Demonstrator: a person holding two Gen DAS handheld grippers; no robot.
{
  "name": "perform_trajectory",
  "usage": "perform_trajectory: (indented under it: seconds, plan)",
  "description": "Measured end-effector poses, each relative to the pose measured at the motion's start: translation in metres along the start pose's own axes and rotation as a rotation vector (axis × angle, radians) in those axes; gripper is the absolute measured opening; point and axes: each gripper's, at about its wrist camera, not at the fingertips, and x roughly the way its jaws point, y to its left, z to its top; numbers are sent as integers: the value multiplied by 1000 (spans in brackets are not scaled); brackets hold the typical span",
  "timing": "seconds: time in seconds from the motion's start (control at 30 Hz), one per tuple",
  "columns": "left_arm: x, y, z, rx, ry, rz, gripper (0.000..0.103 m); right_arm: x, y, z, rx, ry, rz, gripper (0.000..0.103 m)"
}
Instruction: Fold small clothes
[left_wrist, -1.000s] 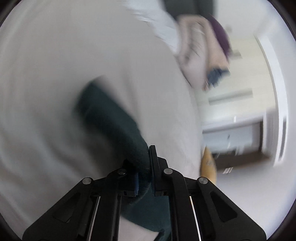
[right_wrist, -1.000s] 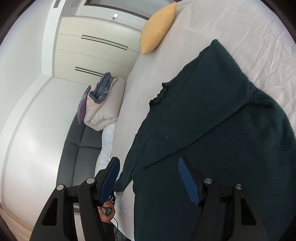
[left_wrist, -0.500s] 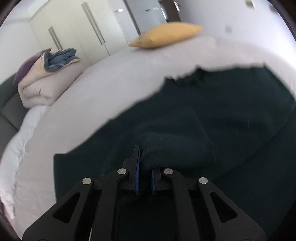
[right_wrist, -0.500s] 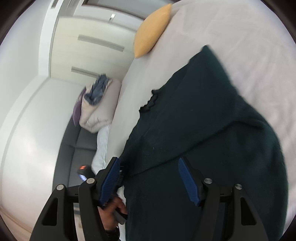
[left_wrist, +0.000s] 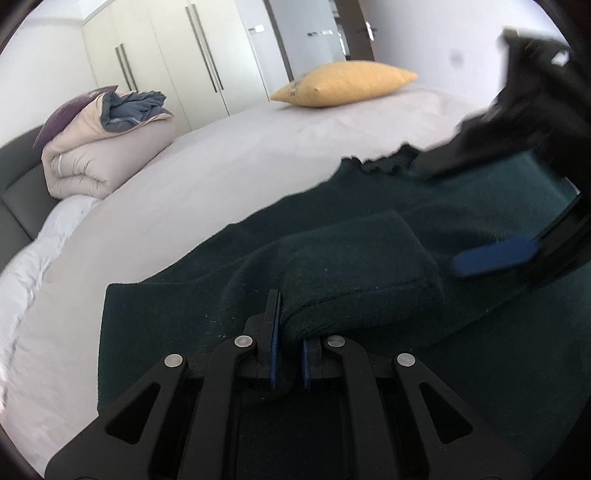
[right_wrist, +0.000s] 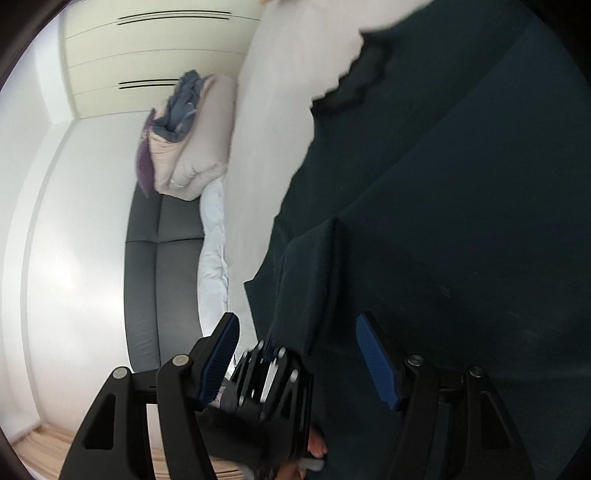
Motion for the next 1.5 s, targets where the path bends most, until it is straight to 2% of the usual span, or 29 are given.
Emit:
perform_trajectory:
  seconds: [0.13, 0.23, 0.27, 0.37, 0.43, 0.5, 0.6, 0.7, 0.8, 0.9, 1.0, 1.1, 1.17, 1.27, 1.37, 1.5]
  plan:
    - [-14, 13, -1, -53, -45, -27, 8, 29, 2, 5, 27, 54, -7, 63]
    - [-20, 14, 4, -62, -60, -36, 8, 48, 2, 7, 38, 72, -19, 55]
    - [-21, 14, 5, -62, -60, -38, 8, 51, 2, 7, 35, 72, -23, 47]
    - [-25, 14, 4, -54, -50, -47, 8, 58, 11, 7, -28, 63, -54, 12]
    - [-29, 13, 4, -54, -54, -54, 9, 52, 20, 7, -86, 29, -81, 10]
    - [-34, 10, 3, -46, -46, -102, 9, 40, 27, 8, -131, -10, -114, 9]
    - [-57, 9, 0, -48, -79, -182, 9, 20, 35, 11, -195, -52, -159, 9]
    - [-86, 26, -3, -121, -135, -234, 9, -1, 38, 13, -255, -90, -221, 8]
    - [-101, 68, -8, -252, -155, -222, 9, -27, 30, 19, -267, -131, -271, 8]
    - [-96, 120, -12, -395, -114, -196, 9, -54, 21, 28, -265, -161, -303, 8]
    - [-89, 164, -14, -500, -81, -137, 9, -75, 13, 34, -262, -186, -330, 8]
    - [-85, 198, -14, -586, -67, -134, 9, -88, 9, 39, -261, -198, -351, 8]
    - [-85, 209, -11, -580, -60, -123, 9, -92, 6, 40, -264, -198, -370, 8]
    - [-80, 205, 5, -514, -49, -135, 9, -96, 5, 40, -273, -198, -397, 8]
    - [-68, 185, 25, -423, -21, -167, 9, -95, 6, 41, -288, -191, -435, 8]
    - [-49, 163, 36, -367, 36, -185, 9, -93, 10, 40, -344, -176, -516, 8]
